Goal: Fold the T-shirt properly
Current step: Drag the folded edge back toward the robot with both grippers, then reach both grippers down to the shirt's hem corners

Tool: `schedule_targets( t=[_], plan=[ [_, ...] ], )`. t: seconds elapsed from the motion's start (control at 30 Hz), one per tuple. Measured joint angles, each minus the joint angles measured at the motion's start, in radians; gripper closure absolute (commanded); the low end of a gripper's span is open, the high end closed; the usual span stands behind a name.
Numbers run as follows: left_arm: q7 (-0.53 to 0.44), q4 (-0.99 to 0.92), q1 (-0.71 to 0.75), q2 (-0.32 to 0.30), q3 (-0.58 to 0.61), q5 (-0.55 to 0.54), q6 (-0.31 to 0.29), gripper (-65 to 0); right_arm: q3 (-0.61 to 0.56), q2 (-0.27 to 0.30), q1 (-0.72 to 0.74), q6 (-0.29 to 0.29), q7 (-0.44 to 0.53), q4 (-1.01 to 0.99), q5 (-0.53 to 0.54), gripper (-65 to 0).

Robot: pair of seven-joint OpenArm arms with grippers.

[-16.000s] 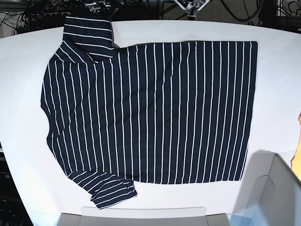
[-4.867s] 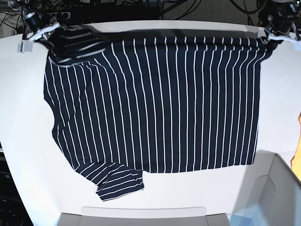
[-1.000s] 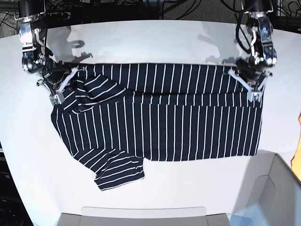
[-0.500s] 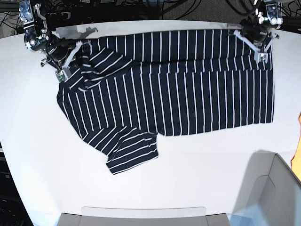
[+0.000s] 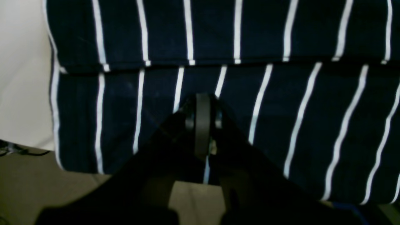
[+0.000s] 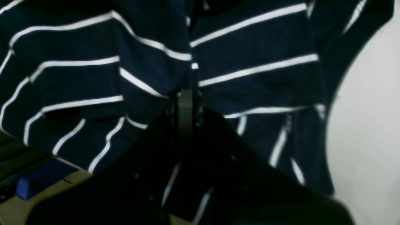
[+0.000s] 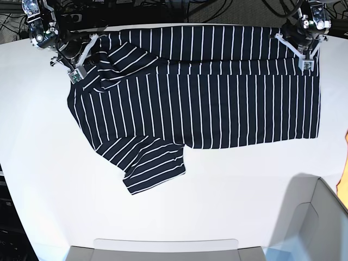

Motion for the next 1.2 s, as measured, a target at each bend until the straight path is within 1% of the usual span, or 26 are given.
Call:
schedule_targets(
  t=[0.07,0.13,0.33,0.43,0.47,0.53,0.6,0.63,0.7,0.73,0.8,0.83,0.9,0.93,1.0,1.03,1.1,1.2],
  plan=[
    [-0.004,0.054,0.000,0.003,0.000,0.003,0.003,0.0,0.066,-0.048,0.001,-0.002,-0.017,0.024,-0.013,0.0],
    [0.010,0.077,-0.023,0.005,0.000,0.004,0.001,0.0,0.117,-0.070,0.000,-0.004,-0.013,0.071,-0.013,0.0],
    [0.009,0.101,-0.090,0.002,0.000,0.010,0.006,0.0,0.180,-0.082,0.021,-0.001,-0.016,0.154,-0.011,0.0],
    [0.014,0.143,-0.112,0.003,-0.015,0.008,0.004,0.0,0.185,-0.085,0.122,0.001,-0.022,0.148,-0.024,0.0],
    [0.018,0.151,-0.122,0.006,-0.039,0.002,-0.005,0.0,0.167,-0.082,0.178,0.002,-0.017,0.131,-0.019,0.0],
    [0.021,0.152,-0.168,0.007,-0.083,0.016,0.002,0.0,0.088,-0.075,0.314,-0.004,-0.024,0.072,-0.027,0.0],
    [0.040,0.154,-0.217,0.001,-0.111,0.018,0.005,0.0,-0.005,-0.082,0.458,0.008,-0.068,-0.024,-0.011,0.0],
    [0.069,0.154,-0.242,-0.002,-0.123,0.018,0.004,0.0,-0.040,-0.089,0.530,0.009,-0.097,-0.083,-0.011,0.0],
    [0.090,0.156,-0.278,0.002,-0.139,0.015,0.002,0.0,-0.096,-0.115,0.652,0.009,-0.102,-0.218,-0.066,0.0],
    [0.108,0.155,-0.290,0.003,-0.140,0.011,-0.001,0.0,-0.110,-0.124,0.698,0.000,-0.088,-0.287,-0.105,0.0],
    [0.110,0.155,-0.298,0.004,-0.140,0.011,-0.001,0.0,-0.146,-0.156,0.766,-0.009,-0.060,-0.415,-0.205,0.0],
    [0.113,0.152,-0.299,0.004,-0.139,0.016,-0.001,0.0,-0.168,-0.174,0.790,0.002,-0.034,-0.479,-0.242,0.0],
    [0.114,0.151,-0.300,0.001,-0.137,0.011,-0.002,0.0,-0.199,-0.224,0.823,-0.003,0.014,-0.590,-0.327,0.0],
    [0.114,0.152,-0.300,-0.002,-0.136,0.004,-0.001,0.0,-0.209,-0.250,0.830,-0.003,0.032,-0.631,-0.354,0.0],
    [0.116,0.151,-0.310,-0.014,-0.098,0.019,0.002,0.0,-0.213,-0.284,0.835,0.011,0.080,-0.695,-0.386,0.0],
    [0.119,0.150,-0.322,-0.024,-0.081,0.018,0.002,0.0,-0.213,-0.289,0.836,0.005,0.105,-0.708,-0.411,0.0],
    [0.117,0.151,-0.338,-0.040,-0.058,-0.003,-0.002,0.0,-0.211,-0.285,0.832,0.006,0.105,-0.710,-0.436,0.0],
    [0.117,0.151,-0.341,-0.042,-0.058,0.000,-0.001,0.0,-0.196,-0.254,0.758,-0.009,0.110,-0.632,-0.431,0.0]
  ],
)
